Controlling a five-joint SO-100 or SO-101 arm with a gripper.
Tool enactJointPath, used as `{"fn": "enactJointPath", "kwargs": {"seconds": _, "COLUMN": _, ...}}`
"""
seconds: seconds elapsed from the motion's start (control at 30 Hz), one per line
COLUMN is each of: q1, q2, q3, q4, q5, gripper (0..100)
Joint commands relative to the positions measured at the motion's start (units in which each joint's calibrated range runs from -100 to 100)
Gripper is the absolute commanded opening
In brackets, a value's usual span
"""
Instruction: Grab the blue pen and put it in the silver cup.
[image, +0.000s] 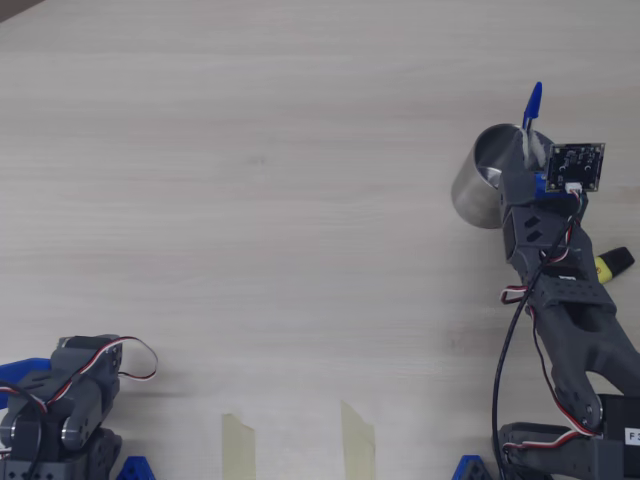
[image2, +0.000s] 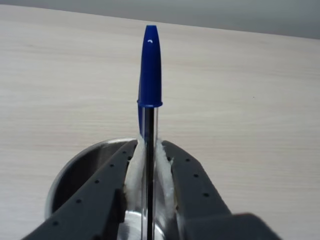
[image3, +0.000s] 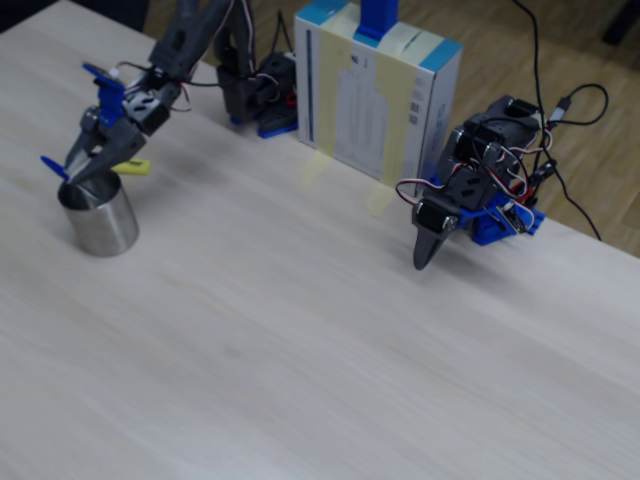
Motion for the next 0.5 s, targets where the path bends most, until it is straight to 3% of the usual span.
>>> {"fn": "enactJointPath", "kwargs": {"seconds": 0.0, "q1": 0.3, "q2": -1.2, "q3": 0.2, "q4": -0.1, "q5": -0.1, "gripper": 2}}
{"fn": "enactJointPath", "kwargs": {"seconds": 0.33, "q1": 0.3, "q2": -1.6, "q3": 2.5, "q4": -0.1, "q5": 0.3, "gripper": 3}}
{"fn": "enactJointPath", "kwargs": {"seconds": 0.47, "q1": 0.2, "q2": -3.2, "q3": 4.4, "q4": -0.1, "q5": 0.3, "gripper": 12}}
